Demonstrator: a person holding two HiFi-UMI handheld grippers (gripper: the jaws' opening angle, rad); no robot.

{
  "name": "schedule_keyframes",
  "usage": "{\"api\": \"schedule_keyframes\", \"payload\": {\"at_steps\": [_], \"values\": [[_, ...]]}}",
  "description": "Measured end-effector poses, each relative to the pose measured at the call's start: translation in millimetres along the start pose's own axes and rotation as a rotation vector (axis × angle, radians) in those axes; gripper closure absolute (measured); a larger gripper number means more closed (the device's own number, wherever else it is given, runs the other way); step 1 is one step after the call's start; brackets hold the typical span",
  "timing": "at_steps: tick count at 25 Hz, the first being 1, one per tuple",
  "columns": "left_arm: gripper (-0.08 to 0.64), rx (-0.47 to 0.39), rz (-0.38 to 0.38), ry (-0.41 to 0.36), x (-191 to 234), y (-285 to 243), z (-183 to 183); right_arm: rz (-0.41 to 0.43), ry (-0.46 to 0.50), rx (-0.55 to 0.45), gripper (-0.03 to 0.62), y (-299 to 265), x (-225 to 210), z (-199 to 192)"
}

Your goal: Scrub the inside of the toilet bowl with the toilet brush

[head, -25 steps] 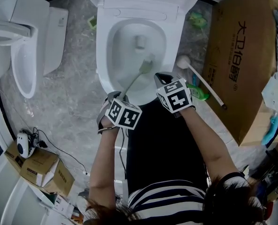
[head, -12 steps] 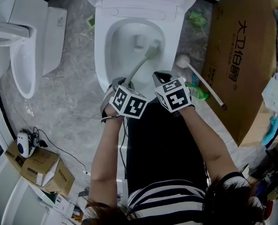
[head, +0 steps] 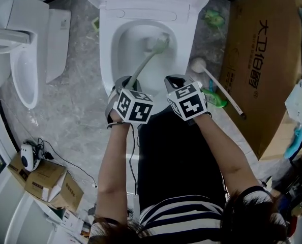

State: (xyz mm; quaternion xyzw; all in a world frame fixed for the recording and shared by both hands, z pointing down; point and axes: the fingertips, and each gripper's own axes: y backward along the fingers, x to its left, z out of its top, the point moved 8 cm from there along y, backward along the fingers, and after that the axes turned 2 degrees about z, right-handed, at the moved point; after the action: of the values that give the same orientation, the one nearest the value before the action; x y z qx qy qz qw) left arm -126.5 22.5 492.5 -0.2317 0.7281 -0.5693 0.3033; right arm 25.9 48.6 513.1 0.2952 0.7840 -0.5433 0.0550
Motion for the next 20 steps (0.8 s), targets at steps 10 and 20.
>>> {"api": "schedule_keyframes", "payload": {"at_steps": [10, 20], "values": [[0.56, -0.029, 0.088, -0.119, 13.9, 2.7, 3.9, -0.017, -0.021, 0.0, 0.595, 2.5, -17.8, -0.1], [0.56, -0.05, 0.153, -0.198, 22.3, -3.1, 17.7, 0.003, -0.01, 0.005, 0.595, -3.1, -14.9, 6.5]]}}
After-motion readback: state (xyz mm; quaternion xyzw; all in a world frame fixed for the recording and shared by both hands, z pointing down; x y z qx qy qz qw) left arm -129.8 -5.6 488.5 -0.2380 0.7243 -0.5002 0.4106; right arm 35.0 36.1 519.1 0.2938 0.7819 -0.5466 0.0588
